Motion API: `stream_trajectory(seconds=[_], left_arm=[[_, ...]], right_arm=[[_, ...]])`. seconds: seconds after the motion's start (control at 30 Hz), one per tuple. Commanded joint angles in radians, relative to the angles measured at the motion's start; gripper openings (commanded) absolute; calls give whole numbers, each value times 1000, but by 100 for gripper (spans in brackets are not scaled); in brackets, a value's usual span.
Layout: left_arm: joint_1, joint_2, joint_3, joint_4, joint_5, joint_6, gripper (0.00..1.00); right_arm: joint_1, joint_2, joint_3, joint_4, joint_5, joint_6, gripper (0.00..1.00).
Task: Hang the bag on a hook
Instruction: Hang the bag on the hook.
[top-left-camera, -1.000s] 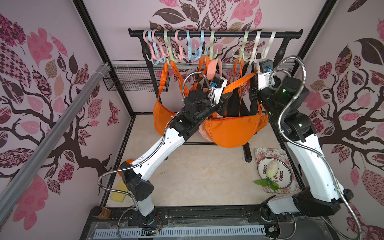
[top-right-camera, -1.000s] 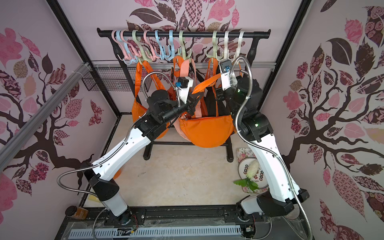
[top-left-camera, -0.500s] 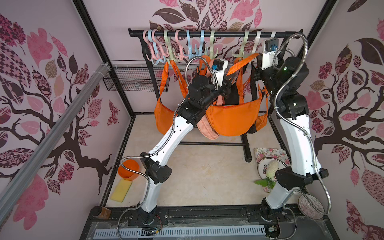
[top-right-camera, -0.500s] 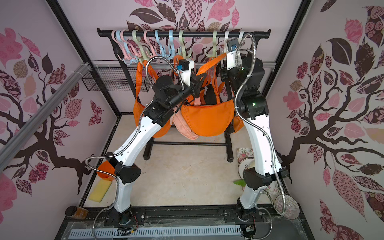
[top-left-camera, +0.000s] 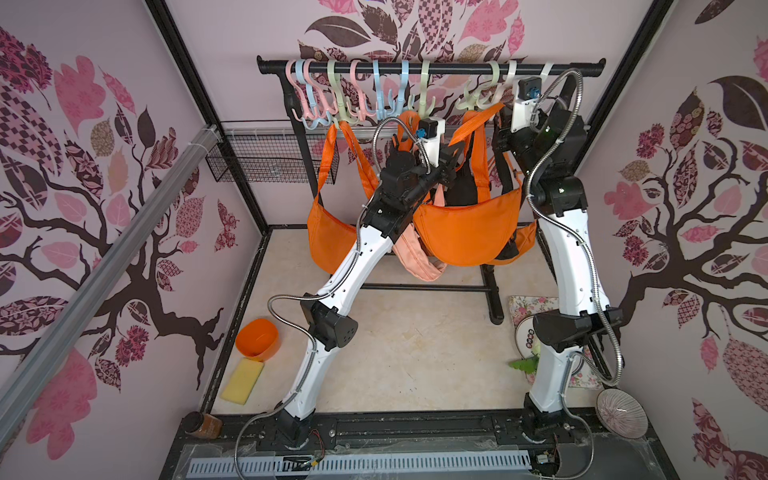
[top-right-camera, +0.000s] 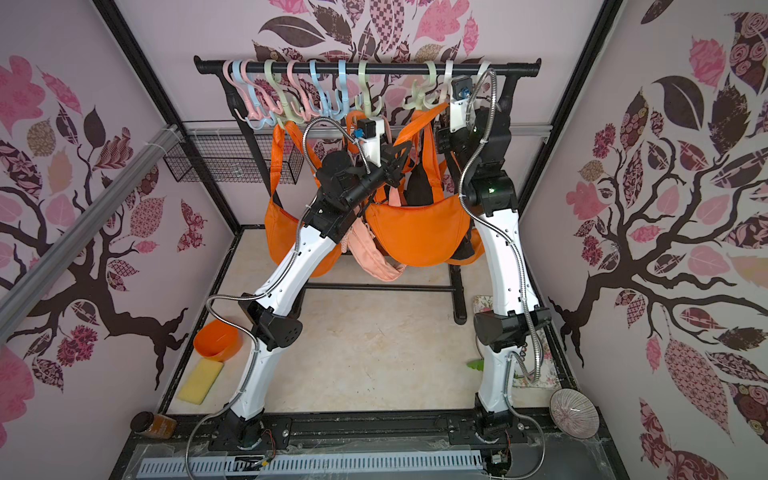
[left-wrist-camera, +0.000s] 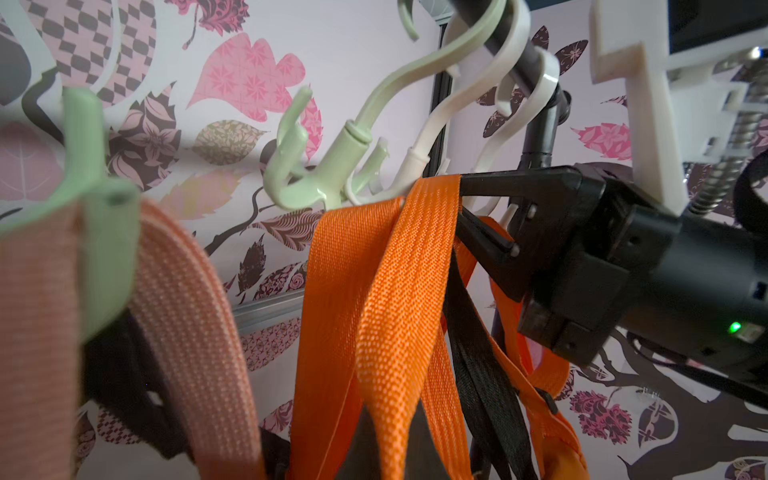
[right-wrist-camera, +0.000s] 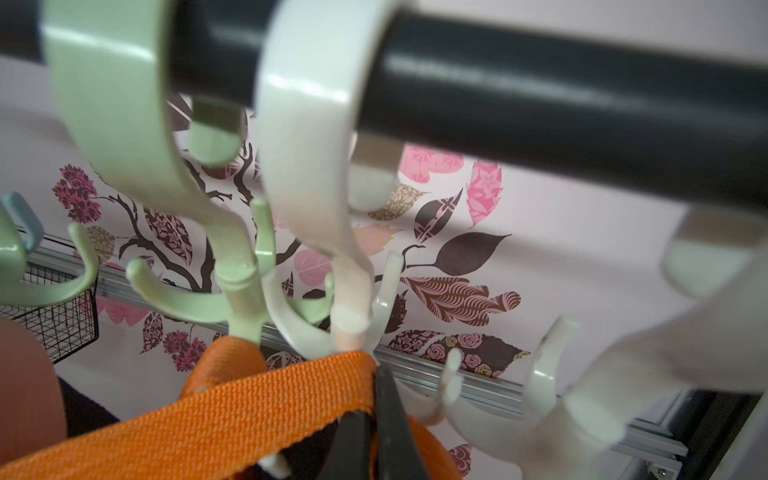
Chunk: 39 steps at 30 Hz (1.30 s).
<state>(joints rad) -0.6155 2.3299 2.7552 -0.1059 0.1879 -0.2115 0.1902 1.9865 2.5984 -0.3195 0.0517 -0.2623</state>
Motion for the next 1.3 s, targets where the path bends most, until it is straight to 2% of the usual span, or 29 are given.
stream_trajectory(seconds=[0.0,0.1,0.3,0.33,0.37,0.4,0.43,0.53,0.6,0.63,0.77,1.0,1.07,1.27], left_arm=[[60,24,19,-67,-22,-55,0],[60,16,-24,-81,-3,-66,0],[59,-76,-157,-42,-4,-62,0],[60,-91,-179,-31,-2,-63,0],[59,-102,-196,-24,4,-65,0],[59,-116,-213,-17,9,-72,0],[60,-128,-232,-8,16,-78,0],[59,-169,-305,32,47,-103,43],[59,-200,-351,54,67,-125,57],[57,-218,-377,62,80,-133,61],[43,-311,-516,114,120,-142,70],[13,-491,-752,173,167,-160,76],[-7,-547,-806,161,168,-140,76],[-39,-796,-1191,153,81,-47,81]], right_arm=[[-129,26,39,-42,275,61,0],[-128,-10,-36,-125,228,101,0],[-126,-247,-444,105,196,117,0],[-127,-273,-482,124,196,116,6],[-129,-295,-508,135,193,114,18],[-128,-317,-541,144,190,110,36],[-128,-334,-561,149,183,106,45],[-127,-374,-602,135,167,104,67],[-128,-411,-644,138,153,118,78],[-127,-436,-677,148,140,122,82],[-127,-535,-789,192,112,146,88],[-127,-664,-902,182,9,191,100],[-124,-716,-972,192,-22,222,100],[-117,-930,-1321,307,-39,355,100]])
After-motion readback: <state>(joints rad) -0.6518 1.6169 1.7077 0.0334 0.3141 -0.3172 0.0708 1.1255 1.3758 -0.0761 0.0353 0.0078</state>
